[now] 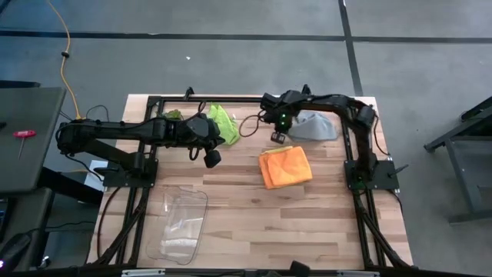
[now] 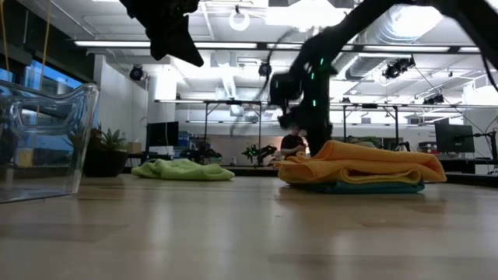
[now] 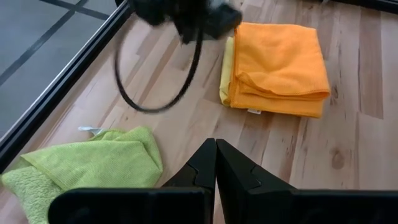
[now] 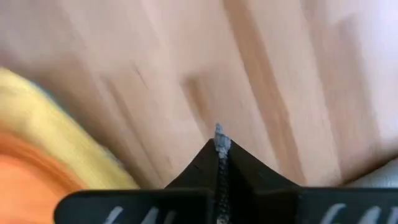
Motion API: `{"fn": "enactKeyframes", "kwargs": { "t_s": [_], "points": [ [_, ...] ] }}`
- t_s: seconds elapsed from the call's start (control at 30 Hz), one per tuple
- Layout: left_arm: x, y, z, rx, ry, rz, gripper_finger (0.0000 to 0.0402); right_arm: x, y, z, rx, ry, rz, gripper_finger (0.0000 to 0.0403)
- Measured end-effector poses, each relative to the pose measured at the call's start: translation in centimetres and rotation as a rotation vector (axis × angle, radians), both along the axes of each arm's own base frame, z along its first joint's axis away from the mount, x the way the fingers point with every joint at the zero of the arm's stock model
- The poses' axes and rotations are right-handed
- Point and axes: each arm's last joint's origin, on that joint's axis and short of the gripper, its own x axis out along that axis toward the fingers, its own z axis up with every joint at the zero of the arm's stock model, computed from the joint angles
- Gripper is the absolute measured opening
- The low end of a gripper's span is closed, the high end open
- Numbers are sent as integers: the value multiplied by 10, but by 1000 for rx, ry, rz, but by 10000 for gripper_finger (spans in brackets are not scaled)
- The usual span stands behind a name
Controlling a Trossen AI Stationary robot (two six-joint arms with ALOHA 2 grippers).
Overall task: Fold microfiber towels
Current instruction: Fold the light blue towel
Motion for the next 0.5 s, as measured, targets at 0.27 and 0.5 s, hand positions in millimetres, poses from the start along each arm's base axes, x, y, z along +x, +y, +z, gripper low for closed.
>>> {"fn": "enactKeyframes", "kwargs": {
  "t_s": [0.27,0.5],
  "points": [
    [1,1,1,58,20,-51,0,2,22,84,-59,-411,-125,1],
    [6,2,8,140,-44,-97,0,6,46,127,-37,-671,-227,0]
  ]
}}
